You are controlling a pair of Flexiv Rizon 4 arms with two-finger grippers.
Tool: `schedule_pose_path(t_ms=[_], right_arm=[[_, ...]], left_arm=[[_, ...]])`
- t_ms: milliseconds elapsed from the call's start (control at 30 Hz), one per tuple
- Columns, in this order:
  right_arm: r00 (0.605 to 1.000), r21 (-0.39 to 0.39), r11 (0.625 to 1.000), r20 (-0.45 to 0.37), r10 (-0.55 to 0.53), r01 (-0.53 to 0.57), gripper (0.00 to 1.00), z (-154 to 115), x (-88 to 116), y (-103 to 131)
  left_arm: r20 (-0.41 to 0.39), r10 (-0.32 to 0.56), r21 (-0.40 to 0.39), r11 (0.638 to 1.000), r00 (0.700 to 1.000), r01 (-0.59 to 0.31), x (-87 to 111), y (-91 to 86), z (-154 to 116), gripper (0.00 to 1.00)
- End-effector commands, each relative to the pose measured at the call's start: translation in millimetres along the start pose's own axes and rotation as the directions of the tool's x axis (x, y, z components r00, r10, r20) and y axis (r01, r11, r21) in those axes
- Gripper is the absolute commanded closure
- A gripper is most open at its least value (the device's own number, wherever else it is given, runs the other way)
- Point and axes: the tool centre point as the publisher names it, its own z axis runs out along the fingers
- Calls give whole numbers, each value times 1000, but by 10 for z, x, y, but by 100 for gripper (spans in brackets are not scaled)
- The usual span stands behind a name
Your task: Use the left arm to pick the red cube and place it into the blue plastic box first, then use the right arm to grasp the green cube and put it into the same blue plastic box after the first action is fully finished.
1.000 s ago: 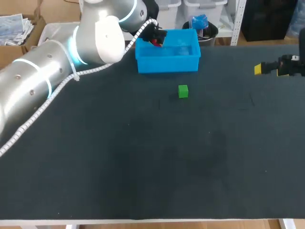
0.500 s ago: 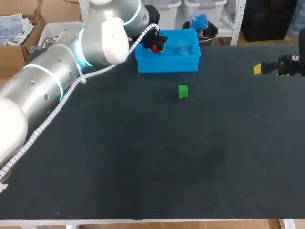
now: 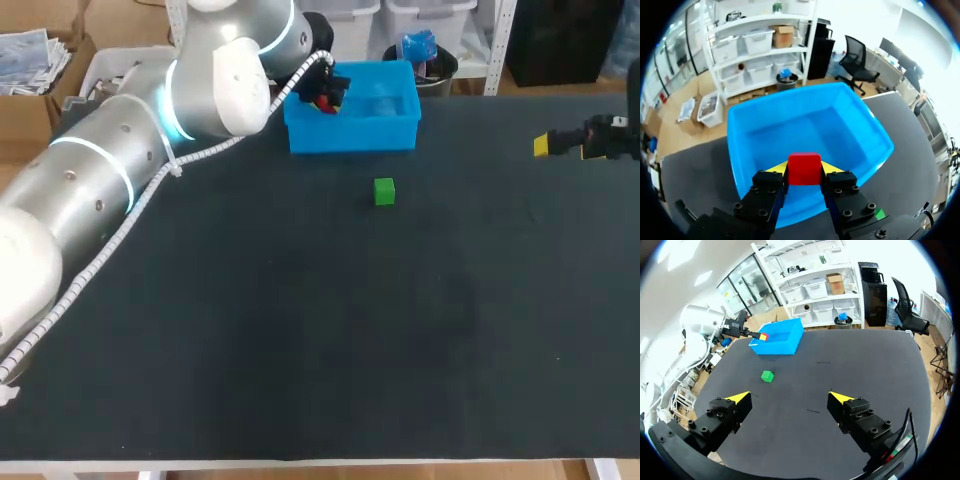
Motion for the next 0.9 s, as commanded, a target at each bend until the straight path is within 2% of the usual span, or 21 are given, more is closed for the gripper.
schedule_pose_path(t_ms=[33,67,100,133,533,900], right_arm=[[1000,3,1000,-1,0,0,0,3,-2,3],[1000,3,1000,-1,0,0,0,3,-2,3],[1000,3,1000,-1,0,0,0,3,-2,3],[1000,3,1000,-1,0,0,0,3,-2,3],[1000,3,1000,-1,0,0,0,3,-2,3],[1000,3,1000,-1,0,0,0,3,-2,3]], left_arm=[[-20,3,4,1000,1000,-3,-115,22,82,100],[-22,2,3,1000,1000,-2,-117,24,80,84],[-25,-3,0,1000,1000,3,-123,29,76,26],[-25,-4,-1,1000,1000,4,-127,33,73,0],[-14,-6,-20,1000,1000,5,-157,11,-21,0],[60,4,-19,1000,998,-2,-312,16,-345,0]])
